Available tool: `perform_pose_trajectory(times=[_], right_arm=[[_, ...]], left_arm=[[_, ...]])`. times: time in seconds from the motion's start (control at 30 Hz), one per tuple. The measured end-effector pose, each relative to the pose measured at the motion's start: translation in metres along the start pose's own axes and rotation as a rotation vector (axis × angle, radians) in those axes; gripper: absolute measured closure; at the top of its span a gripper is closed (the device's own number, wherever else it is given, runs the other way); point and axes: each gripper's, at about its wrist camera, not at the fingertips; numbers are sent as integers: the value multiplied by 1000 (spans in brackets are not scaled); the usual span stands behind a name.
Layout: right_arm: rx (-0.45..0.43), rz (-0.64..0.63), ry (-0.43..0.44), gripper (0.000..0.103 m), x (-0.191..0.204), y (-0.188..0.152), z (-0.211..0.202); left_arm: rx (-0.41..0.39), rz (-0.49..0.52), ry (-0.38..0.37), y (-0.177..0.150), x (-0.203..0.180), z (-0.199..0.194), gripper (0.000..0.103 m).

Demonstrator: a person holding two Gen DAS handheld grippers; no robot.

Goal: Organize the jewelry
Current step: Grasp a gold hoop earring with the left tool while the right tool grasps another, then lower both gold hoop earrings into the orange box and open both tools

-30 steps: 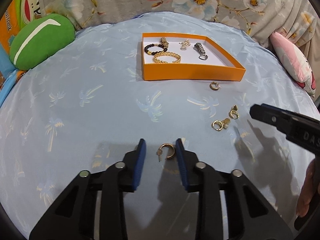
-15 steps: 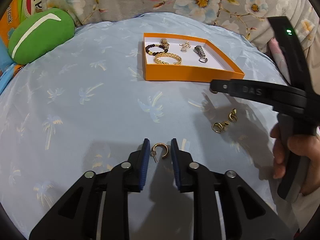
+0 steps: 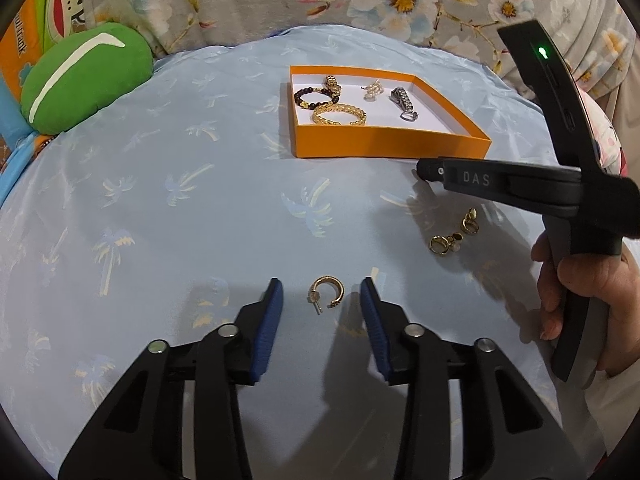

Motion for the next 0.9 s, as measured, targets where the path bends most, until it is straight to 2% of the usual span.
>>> perform_pose_trajectory(times=[0.07,0.13,0.6,0.9], right_arm=[[0,11,8,86,-2,-2,-2],[-2,23,16,86,-4,-4,-5],[-55,100,61,86,-23,-19,-48],[-130,120,70,86,-36,-3,-81]], left_arm=[[-3,-20,-10,0,5,-1,76],[-3,-21,-9,0,7,-1,86],[1,-13,-34,-1,0,-8,86],[-41,-11,-51,36,-9,-14,86]])
Point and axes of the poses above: each gripper's, at about its wrist camera, not at the fingertips, and z roughly the way its jaws point, x to its left, y to its top, and after that the axes turned 5 degrees about -y, right-handed
